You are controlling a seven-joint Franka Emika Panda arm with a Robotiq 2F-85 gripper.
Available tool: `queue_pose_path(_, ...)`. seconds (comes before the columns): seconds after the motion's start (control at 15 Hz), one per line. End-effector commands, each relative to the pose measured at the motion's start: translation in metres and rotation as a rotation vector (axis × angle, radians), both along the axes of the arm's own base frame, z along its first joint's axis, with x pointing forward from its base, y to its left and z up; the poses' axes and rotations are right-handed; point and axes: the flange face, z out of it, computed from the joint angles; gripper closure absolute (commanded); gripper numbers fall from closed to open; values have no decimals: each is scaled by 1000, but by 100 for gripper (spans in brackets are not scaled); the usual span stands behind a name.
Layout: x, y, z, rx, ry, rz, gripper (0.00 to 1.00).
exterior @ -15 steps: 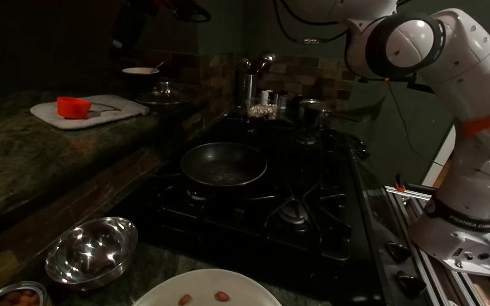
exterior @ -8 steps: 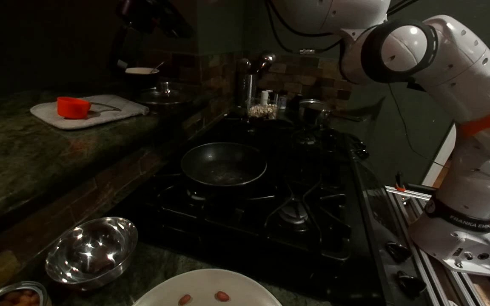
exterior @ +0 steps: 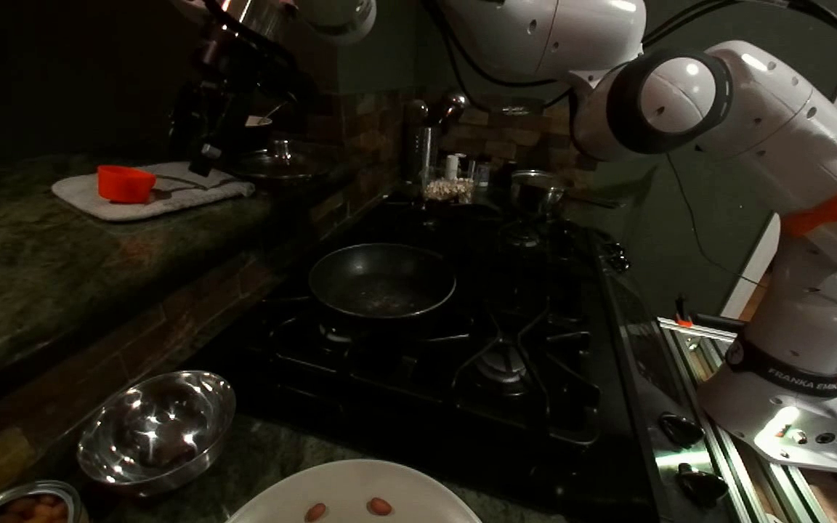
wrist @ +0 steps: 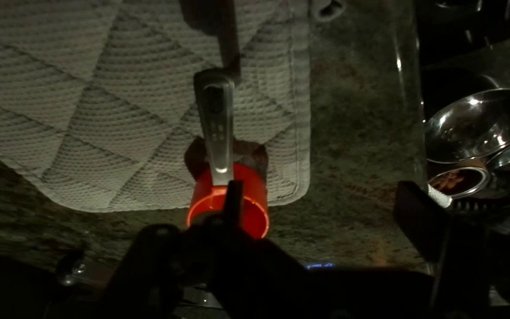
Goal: Remove the lid from the pan, put it on the top counter, remove the orange pot from the potholder and move the potholder closer to the edge
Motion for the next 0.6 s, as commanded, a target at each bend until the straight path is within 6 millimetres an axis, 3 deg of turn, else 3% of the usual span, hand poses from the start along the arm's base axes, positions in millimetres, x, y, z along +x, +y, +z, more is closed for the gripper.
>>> queue_pose_path(0.0,4,4,-10,3,-42,66,16)
queue_pose_path(0.2,8,1,-11,-11,-88,62,15)
queue_pose_path(0.53,15,-4,-10,-9,-143,27,21)
